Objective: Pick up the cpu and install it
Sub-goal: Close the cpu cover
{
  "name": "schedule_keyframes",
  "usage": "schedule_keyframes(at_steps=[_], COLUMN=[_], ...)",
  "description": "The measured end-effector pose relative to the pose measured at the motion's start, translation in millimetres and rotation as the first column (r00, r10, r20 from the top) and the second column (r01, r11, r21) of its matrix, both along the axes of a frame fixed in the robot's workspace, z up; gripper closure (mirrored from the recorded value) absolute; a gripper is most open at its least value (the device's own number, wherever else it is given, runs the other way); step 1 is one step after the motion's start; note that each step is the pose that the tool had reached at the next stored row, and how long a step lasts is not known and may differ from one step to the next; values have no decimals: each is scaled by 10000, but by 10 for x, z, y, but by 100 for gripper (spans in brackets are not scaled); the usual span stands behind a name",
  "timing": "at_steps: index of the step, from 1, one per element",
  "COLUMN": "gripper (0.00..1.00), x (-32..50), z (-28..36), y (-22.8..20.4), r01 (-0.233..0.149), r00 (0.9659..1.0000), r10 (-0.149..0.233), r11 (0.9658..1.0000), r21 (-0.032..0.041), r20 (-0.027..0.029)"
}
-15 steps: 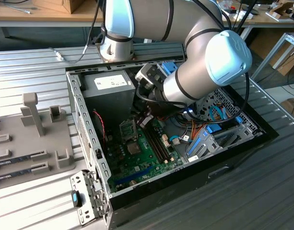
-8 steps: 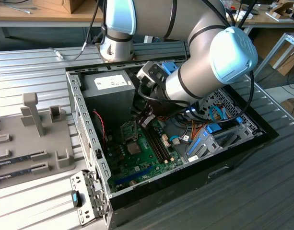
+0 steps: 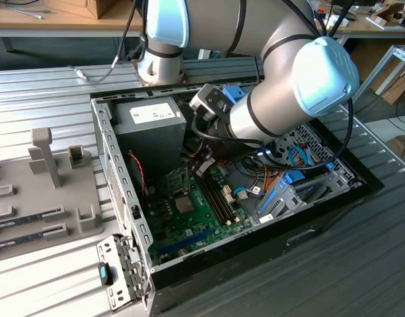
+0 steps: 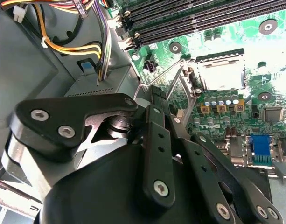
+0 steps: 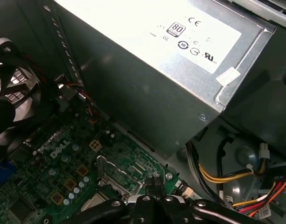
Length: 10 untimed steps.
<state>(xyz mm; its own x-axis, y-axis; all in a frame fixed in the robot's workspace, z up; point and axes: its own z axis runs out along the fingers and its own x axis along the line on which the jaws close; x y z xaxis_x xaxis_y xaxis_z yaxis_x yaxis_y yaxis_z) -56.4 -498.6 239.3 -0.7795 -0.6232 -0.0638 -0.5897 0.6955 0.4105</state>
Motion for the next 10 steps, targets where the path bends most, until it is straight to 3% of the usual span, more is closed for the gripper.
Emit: schedule_keyframes(at_steps=[10], gripper=[89], x=[0], z=[22], y=[-43], r01=[0], r00=[10000], r10=[0], r11=[10000], r21=[45], r20=[0])
